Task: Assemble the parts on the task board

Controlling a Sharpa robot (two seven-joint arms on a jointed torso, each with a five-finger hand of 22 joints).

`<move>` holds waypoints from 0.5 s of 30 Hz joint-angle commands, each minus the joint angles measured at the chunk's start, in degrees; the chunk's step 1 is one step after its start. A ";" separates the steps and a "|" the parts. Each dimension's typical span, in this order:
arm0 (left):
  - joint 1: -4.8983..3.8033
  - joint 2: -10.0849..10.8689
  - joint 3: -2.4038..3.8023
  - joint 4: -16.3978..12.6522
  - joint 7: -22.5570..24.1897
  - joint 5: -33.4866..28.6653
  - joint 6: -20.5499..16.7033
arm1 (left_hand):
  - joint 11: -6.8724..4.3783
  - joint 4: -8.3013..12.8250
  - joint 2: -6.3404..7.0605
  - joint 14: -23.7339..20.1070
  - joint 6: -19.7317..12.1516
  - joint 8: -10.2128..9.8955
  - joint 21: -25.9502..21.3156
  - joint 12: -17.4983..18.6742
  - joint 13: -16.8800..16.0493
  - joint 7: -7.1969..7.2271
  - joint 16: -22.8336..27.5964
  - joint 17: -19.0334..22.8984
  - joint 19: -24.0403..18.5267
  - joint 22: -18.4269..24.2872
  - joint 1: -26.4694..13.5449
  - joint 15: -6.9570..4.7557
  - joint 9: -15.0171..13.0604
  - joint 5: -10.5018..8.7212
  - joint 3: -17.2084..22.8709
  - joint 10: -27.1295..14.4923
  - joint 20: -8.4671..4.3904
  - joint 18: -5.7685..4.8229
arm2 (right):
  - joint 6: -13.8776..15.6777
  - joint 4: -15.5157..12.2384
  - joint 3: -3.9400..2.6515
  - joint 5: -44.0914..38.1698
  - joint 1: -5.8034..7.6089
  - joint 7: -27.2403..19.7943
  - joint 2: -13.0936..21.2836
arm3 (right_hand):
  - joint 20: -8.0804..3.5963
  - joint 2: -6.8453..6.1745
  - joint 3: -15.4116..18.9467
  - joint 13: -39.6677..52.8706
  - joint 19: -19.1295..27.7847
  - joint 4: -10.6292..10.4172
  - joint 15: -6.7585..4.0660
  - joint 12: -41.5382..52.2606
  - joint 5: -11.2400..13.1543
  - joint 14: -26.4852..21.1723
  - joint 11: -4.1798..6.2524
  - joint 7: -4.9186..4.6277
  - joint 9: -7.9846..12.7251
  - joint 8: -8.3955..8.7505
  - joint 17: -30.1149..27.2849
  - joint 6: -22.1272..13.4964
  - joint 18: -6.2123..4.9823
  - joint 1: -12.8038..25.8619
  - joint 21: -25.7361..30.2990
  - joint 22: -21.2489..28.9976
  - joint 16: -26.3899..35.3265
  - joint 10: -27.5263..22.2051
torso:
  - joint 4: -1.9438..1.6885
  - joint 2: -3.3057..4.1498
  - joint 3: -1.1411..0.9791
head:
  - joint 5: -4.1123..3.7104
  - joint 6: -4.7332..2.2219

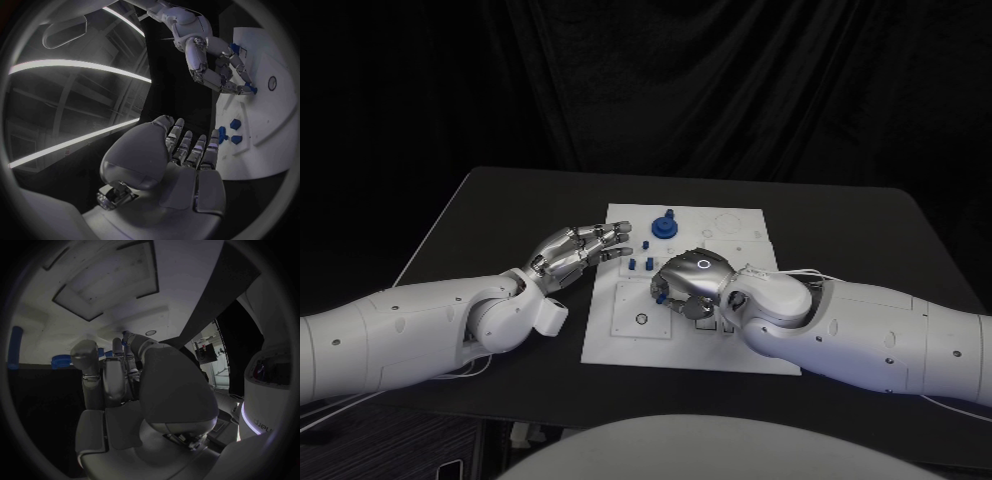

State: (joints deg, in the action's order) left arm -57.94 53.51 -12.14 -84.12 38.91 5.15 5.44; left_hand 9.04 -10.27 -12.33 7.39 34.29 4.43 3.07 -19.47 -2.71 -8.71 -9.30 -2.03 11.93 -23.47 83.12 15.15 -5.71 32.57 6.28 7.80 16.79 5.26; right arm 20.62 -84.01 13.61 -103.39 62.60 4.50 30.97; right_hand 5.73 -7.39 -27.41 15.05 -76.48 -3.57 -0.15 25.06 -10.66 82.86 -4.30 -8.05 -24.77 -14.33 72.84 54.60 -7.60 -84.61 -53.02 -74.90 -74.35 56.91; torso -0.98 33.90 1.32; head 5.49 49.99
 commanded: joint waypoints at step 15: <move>0.31 -0.38 0.05 0.26 4.51 -0.33 0.77 | 0.39 0.08 -0.17 0.41 0.09 0.19 0.17 -0.19 0.01 -0.25 -0.23 -0.07 0.37 -0.07 -0.54 0.16 -0.06 0.28 0.41 -0.12 0.01 -0.45 | -1.88 0.38 0.05 -0.55 -0.32 0.51 -0.42 | 1.79 -1.87 6.79 0.40 1.76 -4.93 1.83 -1.30 6.15 -1.70 -1.88 0.46 5.57 8.56 -1.74 -10.28 0.08 4.33 5.18 -4.56 1.88 -6.27 | 0.04 -0.01 0.01 | -0.03 0.01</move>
State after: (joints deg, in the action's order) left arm -57.73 53.25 -12.14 -83.80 38.91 5.15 5.53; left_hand 9.04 -10.27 -12.33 7.39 34.29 4.43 3.07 -19.47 -2.71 -8.71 -9.30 -2.03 11.93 -23.46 83.13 15.15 -5.71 32.57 6.28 7.80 16.79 5.26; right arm 19.28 -83.63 13.67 -103.40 62.44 4.51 30.59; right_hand 7.38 -9.57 -20.86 15.46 -74.83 -8.51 1.41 23.59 -4.74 81.30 -6.36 -7.60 -19.21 -6.09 71.16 44.42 -7.59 -80.58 -48.04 -74.94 -72.81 50.95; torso -0.91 33.83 1.33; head 5.45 49.99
